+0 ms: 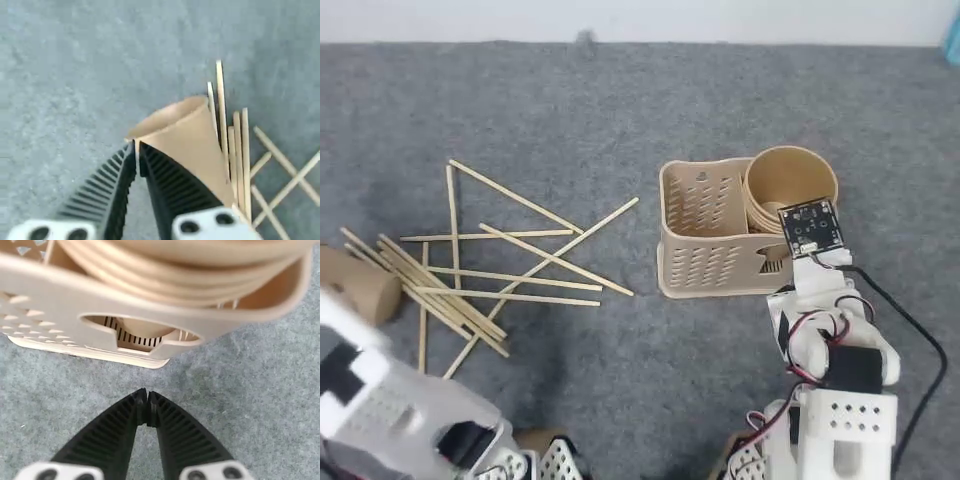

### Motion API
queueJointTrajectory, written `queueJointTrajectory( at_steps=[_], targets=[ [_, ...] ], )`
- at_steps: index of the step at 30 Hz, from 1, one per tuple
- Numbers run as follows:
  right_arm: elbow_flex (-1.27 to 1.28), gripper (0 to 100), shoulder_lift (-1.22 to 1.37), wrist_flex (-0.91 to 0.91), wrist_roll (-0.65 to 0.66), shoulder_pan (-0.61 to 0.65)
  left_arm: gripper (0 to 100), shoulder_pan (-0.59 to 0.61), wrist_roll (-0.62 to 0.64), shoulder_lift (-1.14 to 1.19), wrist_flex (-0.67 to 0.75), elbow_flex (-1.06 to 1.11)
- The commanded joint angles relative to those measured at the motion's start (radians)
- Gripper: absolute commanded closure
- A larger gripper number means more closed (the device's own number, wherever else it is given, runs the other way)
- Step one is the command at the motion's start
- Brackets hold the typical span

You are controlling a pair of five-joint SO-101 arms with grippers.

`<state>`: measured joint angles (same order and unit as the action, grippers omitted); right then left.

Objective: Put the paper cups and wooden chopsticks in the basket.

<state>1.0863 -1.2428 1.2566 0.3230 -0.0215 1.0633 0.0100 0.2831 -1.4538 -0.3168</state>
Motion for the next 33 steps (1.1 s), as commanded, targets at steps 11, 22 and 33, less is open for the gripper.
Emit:
queueJointTrajectory(
  at_steps=[11, 22, 33],
  targets=[
    [-0.008, 99.1, -0.016, -0.018, 0.018, 0.01, 99, -0.035, 0.112, 0.106, 0.281, 0.035],
    [-0.008, 99.1, -0.016, -0.018, 0.018, 0.01, 99, -0.092, 0.114, 0.157, 0.123, 0.033],
    [-0.008, 99.1, -0.016, -0.019, 0.018, 0.002, 99, -0.144, 0.072, 0.158, -0.305, -0.065]
  ],
)
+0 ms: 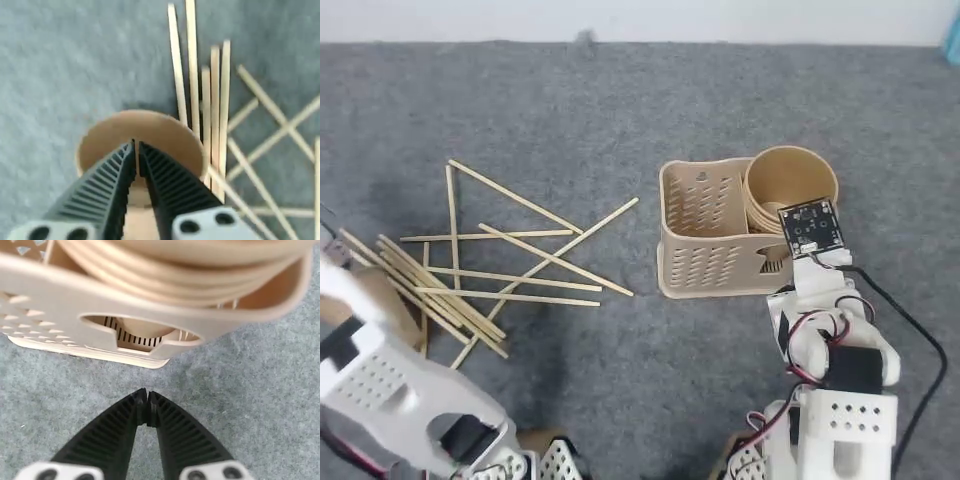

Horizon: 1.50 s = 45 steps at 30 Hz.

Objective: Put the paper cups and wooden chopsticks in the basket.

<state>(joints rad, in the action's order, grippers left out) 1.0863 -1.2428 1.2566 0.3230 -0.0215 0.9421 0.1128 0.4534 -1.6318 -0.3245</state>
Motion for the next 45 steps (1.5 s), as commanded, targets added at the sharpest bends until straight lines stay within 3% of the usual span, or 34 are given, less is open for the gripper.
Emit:
queueJointTrajectory(
  at_steps=[1, 8, 17, 27, 34, 40, 45],
  targets=[
    [-0.008, 99.1, -0.016, -0.019, 0.018, 0.002, 99, -0.025, -0.048, -0.015, -0.129, -0.05],
    [-0.008, 99.1, -0.016, -0.021, 0.018, 0.002, 99, -0.025, -0.175, -0.138, -0.127, 0.143],
    [-0.008, 99.1, -0.016, -0.019, 0.018, 0.002, 99, -0.02, -0.339, -0.499, -0.126, 0.464],
    [-0.008, 99.1, -0.016, -0.016, 0.02, 0.001, 99, 0.006, -0.669, -0.844, -0.12, 0.862],
    [-0.008, 99.1, -0.016, -0.016, 0.02, 0.001, 99, 0.109, -0.686, -0.968, -0.078, 0.823],
    [-0.006, 99.1, -0.016, -0.016, 0.02, 0.001, 99, 0.117, -0.681, -1.085, -0.083, 0.75],
    [-0.006, 99.1, -0.016, -0.013, 0.02, 0.001, 89, 0.115, -0.68, -1.172, -0.083, 0.763]
  ],
)
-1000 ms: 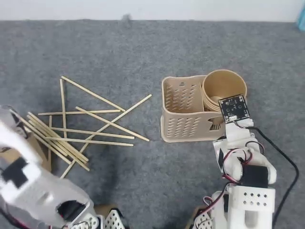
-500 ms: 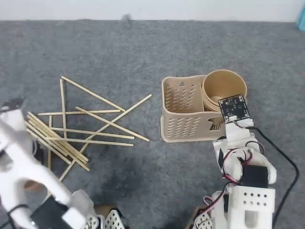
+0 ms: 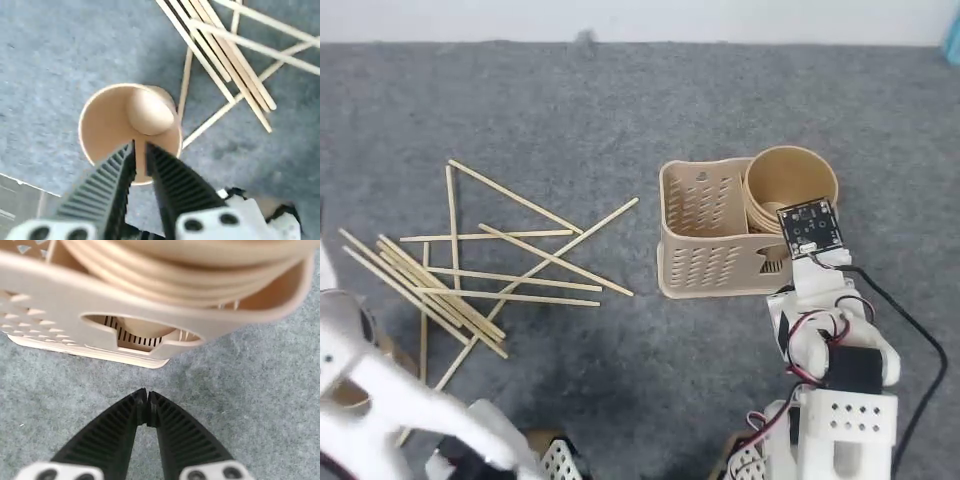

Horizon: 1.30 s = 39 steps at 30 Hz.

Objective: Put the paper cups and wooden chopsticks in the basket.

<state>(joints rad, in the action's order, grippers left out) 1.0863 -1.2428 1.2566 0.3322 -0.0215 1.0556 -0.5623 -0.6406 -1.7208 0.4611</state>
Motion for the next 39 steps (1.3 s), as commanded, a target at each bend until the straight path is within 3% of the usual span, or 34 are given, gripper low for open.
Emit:
queueJointTrajectory(
  at_steps=[1, 17, 22, 35, 39],
  targets=[
    [-0.006, 99.1, -0.016, -0.013, 0.011, 0.001, 87, 0.003, -0.005, -0.091, 0.011, -0.007],
    [-0.006, 99.1, -0.016, -0.01, 0.011, -0.019, 86, -0.087, -0.005, -0.107, 0.374, 0.469],
    [-0.006, 99.1, -0.016, -0.01, 0.011, -0.045, 100, -0.081, -0.005, -0.109, 0.373, 0.421],
    [-0.025, 99.1, -0.018, -0.015, 0.138, -0.295, 99, -0.081, -0.003, -0.11, 0.161, 0.137],
    [0.012, 99.1, -0.018, -0.041, 0.175, -0.432, 99, -0.081, 0.051, -0.11, 0.127, 0.028]
  ],
)
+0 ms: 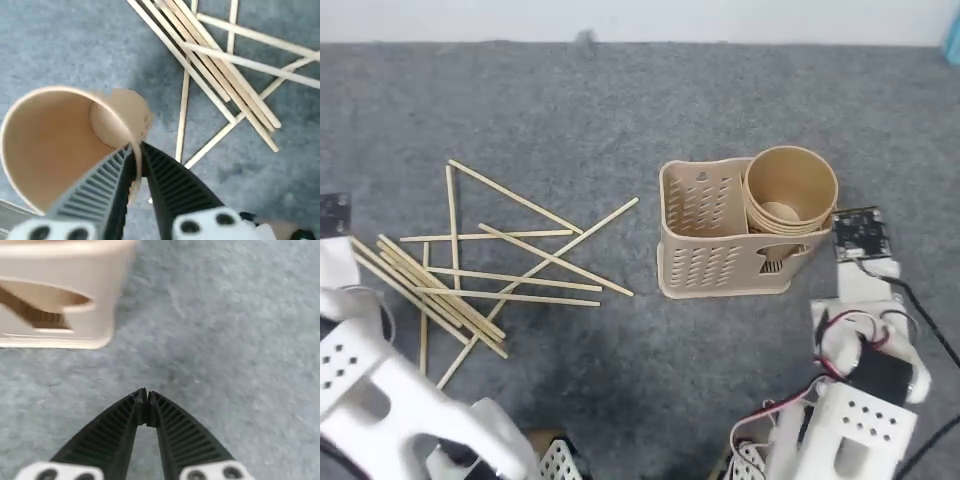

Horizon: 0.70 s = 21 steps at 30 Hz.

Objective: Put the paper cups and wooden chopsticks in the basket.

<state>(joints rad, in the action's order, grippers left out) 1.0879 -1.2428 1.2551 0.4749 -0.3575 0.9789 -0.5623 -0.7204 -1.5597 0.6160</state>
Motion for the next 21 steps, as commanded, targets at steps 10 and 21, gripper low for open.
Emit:
queueJointTrajectory(
  at_steps=[10, 21],
  targets=[
    [0.282, 99.1, -0.018, -0.205, 0.035, -0.297, 99, -0.183, 0.322, -0.031, -0.196, -0.553],
    [0.417, 99.1, -0.018, -0.323, 0.035, -0.298, 99, -0.941, 0.695, -0.021, -0.137, -0.717]
  ],
)
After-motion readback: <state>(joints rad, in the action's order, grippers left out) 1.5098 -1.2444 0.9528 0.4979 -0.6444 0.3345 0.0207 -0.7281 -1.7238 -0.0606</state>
